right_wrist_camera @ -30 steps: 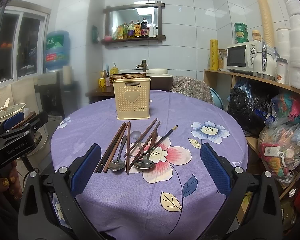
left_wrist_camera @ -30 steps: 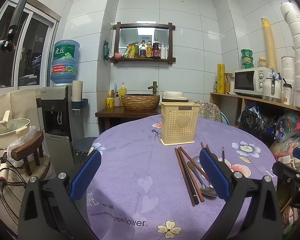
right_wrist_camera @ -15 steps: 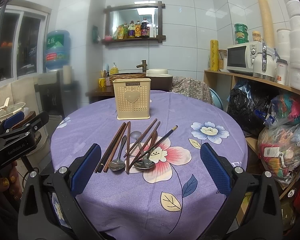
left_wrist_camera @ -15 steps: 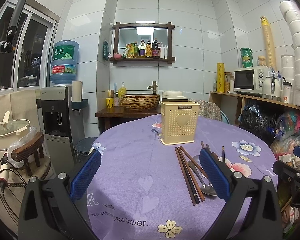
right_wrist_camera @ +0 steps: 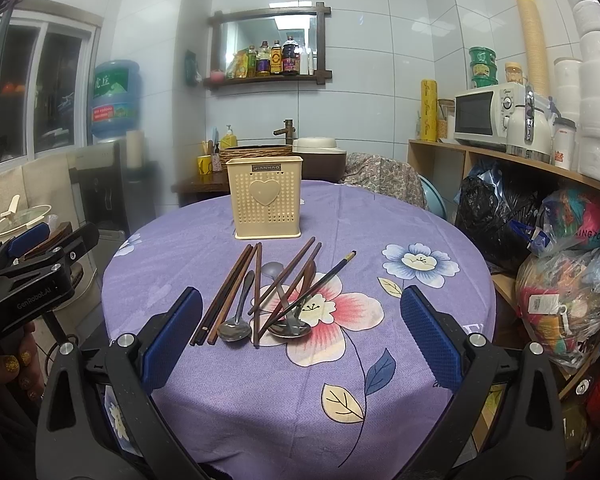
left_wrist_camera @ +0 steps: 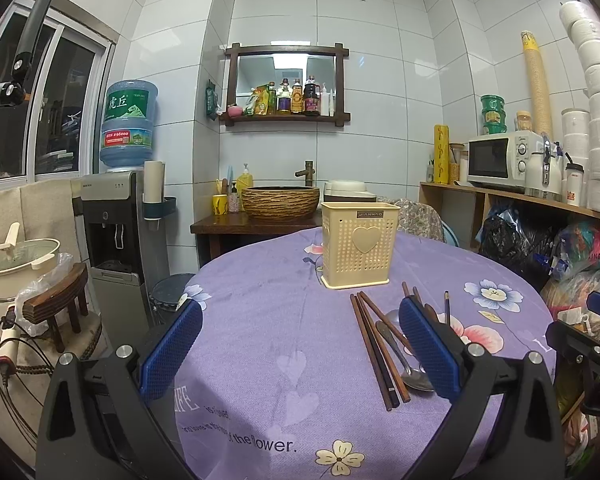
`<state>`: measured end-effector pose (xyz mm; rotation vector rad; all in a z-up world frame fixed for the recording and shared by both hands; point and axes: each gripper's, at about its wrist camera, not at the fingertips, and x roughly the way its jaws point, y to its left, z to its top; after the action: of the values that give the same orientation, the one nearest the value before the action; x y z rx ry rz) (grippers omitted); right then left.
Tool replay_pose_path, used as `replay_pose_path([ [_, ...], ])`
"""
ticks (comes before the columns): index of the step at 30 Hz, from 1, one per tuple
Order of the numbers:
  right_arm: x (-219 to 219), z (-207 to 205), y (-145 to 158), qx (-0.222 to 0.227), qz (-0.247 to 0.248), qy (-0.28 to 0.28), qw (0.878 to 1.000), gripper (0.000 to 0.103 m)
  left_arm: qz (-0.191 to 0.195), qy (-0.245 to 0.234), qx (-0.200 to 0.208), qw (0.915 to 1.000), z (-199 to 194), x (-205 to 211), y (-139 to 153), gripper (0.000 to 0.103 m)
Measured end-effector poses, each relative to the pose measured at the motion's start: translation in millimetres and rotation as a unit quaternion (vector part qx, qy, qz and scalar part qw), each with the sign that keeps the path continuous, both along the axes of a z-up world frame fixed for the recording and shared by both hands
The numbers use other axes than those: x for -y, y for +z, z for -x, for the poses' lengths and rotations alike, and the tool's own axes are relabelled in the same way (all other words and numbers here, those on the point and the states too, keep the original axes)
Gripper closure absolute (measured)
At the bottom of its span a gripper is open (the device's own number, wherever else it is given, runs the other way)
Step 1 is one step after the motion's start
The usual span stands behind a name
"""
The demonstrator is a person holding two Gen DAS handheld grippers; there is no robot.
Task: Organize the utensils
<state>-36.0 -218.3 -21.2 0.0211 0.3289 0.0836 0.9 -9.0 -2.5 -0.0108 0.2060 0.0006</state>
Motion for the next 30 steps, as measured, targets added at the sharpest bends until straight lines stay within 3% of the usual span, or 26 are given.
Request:
replay_pose_path([
  [30,-0.5,1.1,0.5,-0.001,0.0,0.001,1.0,0.005,-0.005,0.0,-0.002,1.0,-0.7,1.2,-1.0,0.005],
])
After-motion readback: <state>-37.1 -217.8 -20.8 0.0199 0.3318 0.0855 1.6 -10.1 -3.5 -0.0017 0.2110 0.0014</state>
